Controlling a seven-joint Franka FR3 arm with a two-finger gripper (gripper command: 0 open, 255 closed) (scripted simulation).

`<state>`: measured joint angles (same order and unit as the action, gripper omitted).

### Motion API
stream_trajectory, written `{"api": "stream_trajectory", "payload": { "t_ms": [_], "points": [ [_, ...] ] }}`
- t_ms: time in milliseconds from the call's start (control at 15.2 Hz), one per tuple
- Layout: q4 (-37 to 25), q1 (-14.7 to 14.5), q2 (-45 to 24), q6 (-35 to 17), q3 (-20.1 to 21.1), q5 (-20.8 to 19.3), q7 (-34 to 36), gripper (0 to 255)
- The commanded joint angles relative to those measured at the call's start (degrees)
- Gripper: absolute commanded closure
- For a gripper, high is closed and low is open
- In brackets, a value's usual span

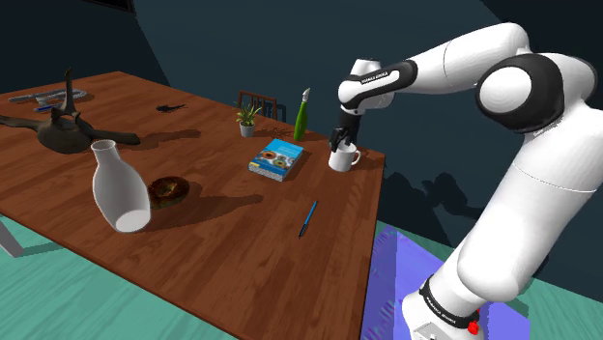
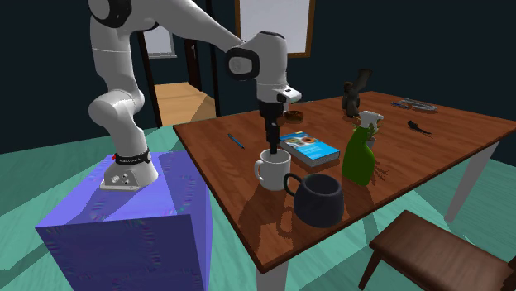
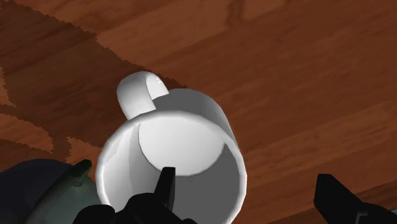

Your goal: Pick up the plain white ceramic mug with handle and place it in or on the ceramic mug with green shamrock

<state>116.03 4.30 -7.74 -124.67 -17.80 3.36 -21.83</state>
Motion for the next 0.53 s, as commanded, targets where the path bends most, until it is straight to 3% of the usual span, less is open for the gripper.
{"api": "stream_trajectory", "payload": {
  "t_ms": [0, 462],
  "points": [
    [0.2, 0.1, -1.3, -1.4, 0.1, 0.4, -0.3, 0],
    [1.8, 0.3, -3.6, -5.2, 0.3, 1.5, -1.0, 0]
  ]
}}
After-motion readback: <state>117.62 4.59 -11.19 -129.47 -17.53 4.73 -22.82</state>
